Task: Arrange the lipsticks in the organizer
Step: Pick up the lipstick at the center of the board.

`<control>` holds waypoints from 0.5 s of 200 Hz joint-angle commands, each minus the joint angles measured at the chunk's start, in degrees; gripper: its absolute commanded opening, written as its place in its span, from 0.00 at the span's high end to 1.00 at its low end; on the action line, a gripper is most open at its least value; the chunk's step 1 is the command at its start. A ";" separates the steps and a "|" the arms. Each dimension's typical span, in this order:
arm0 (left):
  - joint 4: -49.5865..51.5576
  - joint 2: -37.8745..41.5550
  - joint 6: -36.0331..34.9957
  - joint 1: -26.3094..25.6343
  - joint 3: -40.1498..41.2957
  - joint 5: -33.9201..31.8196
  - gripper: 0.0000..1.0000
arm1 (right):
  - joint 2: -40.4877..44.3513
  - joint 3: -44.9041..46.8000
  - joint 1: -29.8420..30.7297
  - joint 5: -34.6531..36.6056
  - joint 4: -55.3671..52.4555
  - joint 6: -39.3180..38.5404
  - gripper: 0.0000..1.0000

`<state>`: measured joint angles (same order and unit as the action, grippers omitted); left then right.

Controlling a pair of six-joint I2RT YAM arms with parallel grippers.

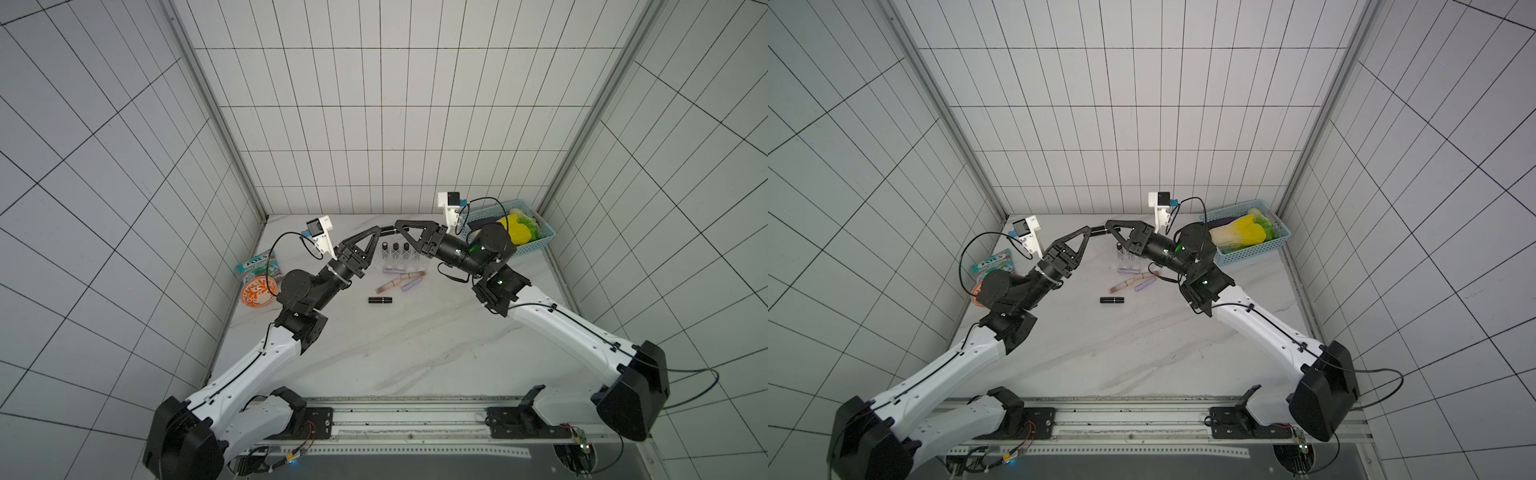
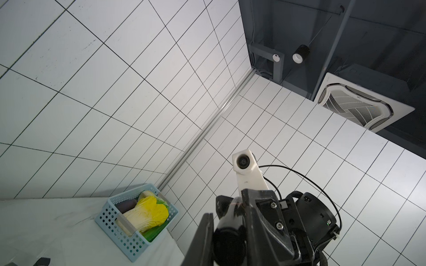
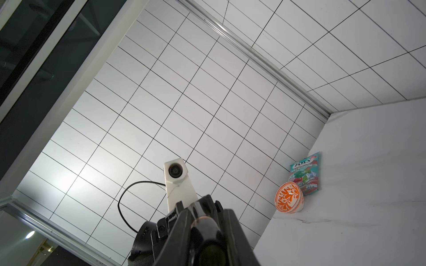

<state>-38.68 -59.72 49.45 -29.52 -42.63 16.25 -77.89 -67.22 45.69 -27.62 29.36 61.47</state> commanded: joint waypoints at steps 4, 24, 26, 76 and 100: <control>7.63 2.16 -5.28 -0.03 -1.16 0.75 0.35 | 0.85 -3.24 -1.00 -0.27 -4.20 -3.42 0.86; 15.83 6.22 -11.31 -0.06 -0.66 -2.55 0.12 | 1.44 -5.17 -2.88 1.21 -13.77 -10.05 0.90; 16.92 6.71 -12.01 -0.05 -0.62 -3.20 0.10 | 1.36 -5.59 -3.06 1.48 -15.31 -11.09 0.90; 32.31 15.49 -22.76 2.12 4.15 -23.28 0.06 | -10.34 -21.20 -6.37 14.58 -46.85 -37.42 0.94; 33.66 15.69 -21.32 5.82 6.26 -25.00 0.07 | -20.29 -30.02 -6.60 20.00 -53.54 -44.57 0.96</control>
<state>-11.49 -43.62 30.52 -26.59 -38.83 -2.46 -89.38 -90.83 39.35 -15.53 -10.11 29.82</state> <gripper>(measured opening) 0.937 0.233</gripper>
